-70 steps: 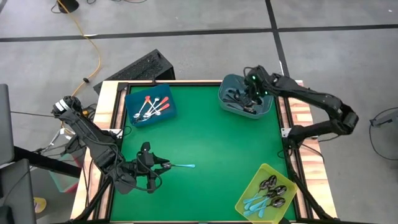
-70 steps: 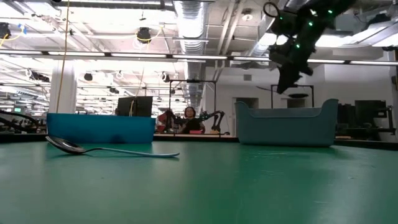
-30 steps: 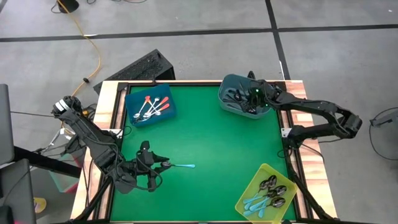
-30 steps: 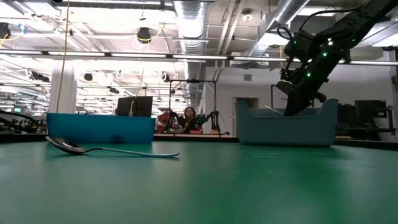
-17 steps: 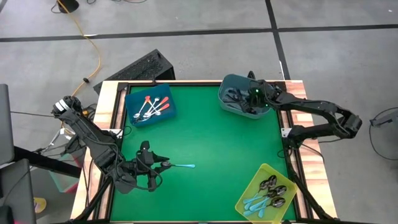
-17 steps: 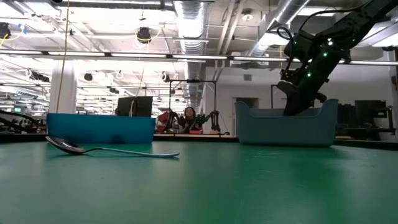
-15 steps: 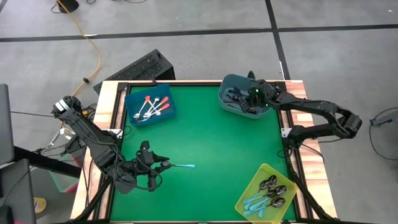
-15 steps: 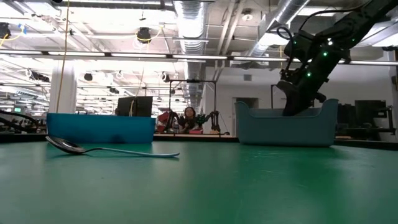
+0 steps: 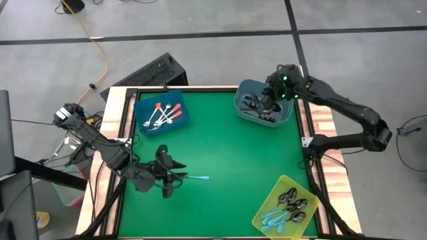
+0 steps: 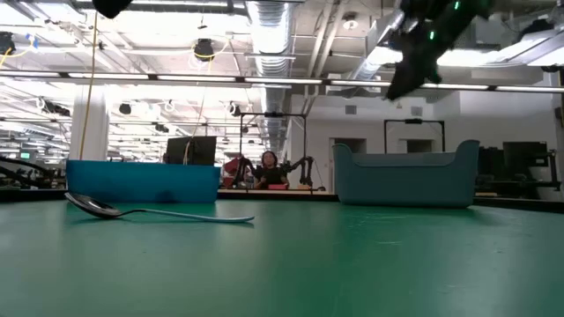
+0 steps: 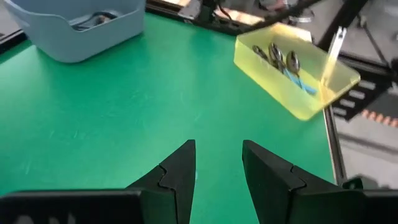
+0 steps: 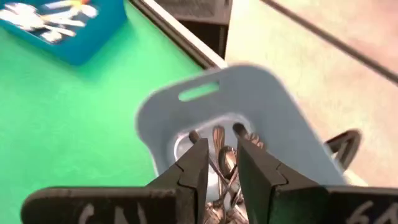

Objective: Sort silverware by color (type)
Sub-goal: Put the blue spoon into the yellow bin

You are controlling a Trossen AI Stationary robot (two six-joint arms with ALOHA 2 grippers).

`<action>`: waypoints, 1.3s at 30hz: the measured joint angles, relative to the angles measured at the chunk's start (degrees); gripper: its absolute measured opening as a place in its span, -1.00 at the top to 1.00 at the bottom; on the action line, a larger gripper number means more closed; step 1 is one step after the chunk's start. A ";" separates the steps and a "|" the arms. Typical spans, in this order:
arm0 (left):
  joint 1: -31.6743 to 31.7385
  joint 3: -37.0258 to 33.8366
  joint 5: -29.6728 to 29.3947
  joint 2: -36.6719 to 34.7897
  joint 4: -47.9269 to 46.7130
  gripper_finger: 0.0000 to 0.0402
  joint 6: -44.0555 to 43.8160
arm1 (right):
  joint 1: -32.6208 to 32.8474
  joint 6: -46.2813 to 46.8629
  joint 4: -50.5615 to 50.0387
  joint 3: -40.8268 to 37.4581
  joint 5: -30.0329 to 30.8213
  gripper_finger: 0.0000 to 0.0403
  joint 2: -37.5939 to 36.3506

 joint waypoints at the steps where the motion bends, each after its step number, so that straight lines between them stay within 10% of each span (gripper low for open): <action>1: 0.87 0.03 1.44 -0.18 -0.14 0.42 1.46 | 0.42 -0.51 -1.92 2.15 -0.01 0.51 -0.37; 9: 6.77 0.06 10.78 -0.29 -2.37 0.42 15.78 | 5.61 -0.99 -11.22 13.36 -0.05 0.51 -3.80; 22: 11.10 -1.71 17.71 0.15 -6.98 0.42 15.97 | 21.14 7.53 -17.19 13.93 -0.09 0.51 -7.16; 39: 8.64 -22.79 21.21 2.72 21.86 0.42 19.78 | 33.62 9.57 -17.15 13.71 0.26 0.51 2.37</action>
